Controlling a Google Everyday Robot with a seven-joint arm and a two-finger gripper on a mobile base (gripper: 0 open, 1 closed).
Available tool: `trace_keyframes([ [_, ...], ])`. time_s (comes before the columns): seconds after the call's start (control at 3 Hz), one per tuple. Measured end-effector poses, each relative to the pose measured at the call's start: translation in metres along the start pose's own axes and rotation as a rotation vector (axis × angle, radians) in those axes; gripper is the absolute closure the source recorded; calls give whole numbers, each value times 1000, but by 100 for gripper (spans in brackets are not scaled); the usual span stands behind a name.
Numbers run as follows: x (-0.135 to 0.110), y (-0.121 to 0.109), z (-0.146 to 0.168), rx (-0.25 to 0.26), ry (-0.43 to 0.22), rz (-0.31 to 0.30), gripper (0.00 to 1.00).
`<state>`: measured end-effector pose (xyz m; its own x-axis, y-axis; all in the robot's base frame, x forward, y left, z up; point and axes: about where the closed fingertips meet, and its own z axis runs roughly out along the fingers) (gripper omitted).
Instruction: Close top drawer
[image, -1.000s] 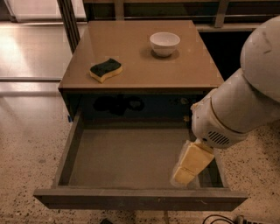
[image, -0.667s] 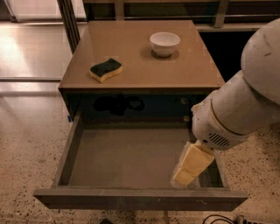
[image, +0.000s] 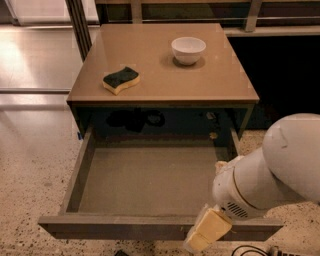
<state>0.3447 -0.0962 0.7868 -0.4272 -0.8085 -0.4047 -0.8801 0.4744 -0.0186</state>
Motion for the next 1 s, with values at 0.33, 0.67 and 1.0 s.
trace_keyframes([
  [0.33, 24, 21, 60, -25, 25, 34, 0],
  [0.67, 29, 22, 68, -15, 24, 40, 19],
  [1.0, 29, 22, 68, -15, 24, 40, 42],
])
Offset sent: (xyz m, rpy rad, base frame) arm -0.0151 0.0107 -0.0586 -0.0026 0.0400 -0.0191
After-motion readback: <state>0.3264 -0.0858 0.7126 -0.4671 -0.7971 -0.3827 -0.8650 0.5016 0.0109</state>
